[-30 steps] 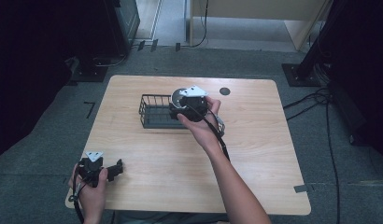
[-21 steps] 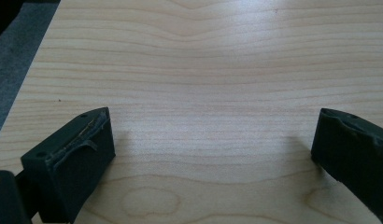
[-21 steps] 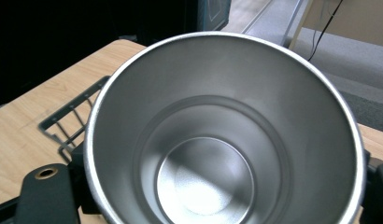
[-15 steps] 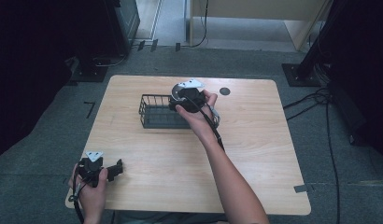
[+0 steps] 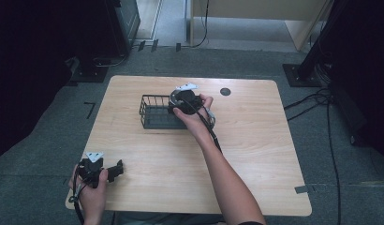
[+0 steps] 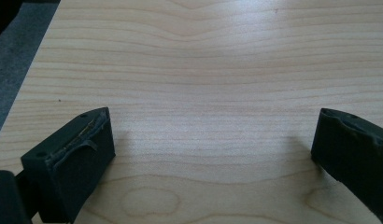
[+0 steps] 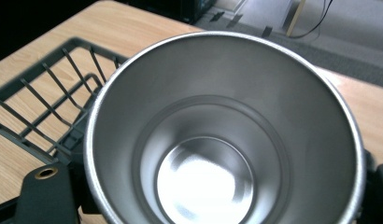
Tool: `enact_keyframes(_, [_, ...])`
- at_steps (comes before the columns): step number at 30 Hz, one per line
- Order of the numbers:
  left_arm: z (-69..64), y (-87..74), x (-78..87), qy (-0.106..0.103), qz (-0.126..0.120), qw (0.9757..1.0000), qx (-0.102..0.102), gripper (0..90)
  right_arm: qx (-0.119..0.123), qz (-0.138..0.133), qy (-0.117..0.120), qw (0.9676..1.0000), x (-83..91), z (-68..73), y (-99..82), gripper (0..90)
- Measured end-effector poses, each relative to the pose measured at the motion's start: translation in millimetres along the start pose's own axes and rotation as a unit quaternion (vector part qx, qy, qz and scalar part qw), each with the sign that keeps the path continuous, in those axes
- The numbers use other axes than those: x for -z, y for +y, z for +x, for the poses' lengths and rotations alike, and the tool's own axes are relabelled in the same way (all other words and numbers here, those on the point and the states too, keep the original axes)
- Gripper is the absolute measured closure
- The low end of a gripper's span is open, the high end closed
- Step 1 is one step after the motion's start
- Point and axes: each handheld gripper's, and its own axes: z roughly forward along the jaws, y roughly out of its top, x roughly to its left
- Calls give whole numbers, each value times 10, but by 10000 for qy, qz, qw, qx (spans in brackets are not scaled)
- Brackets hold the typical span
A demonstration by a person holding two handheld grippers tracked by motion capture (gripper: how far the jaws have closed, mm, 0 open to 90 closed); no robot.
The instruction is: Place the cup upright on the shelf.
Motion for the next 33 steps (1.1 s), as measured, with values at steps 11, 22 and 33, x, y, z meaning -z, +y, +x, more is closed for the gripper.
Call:
enact_keyframes(11, [0, 0, 0, 0, -2, 10000, 1, 0, -148, 357, 32, 9992, -153, -20, -65, 181])
enact_keyframes(22, [0, 0, 0, 0, -2, 10000, 2, 0, -108, 405, 4, 9991, -170, -12, -80, 177])
enact_keyframes(33, [0, 0, 0, 1, 1, 10000, -1, 0, -89, 295, 6, 9995, -10, -21, -15, 0])
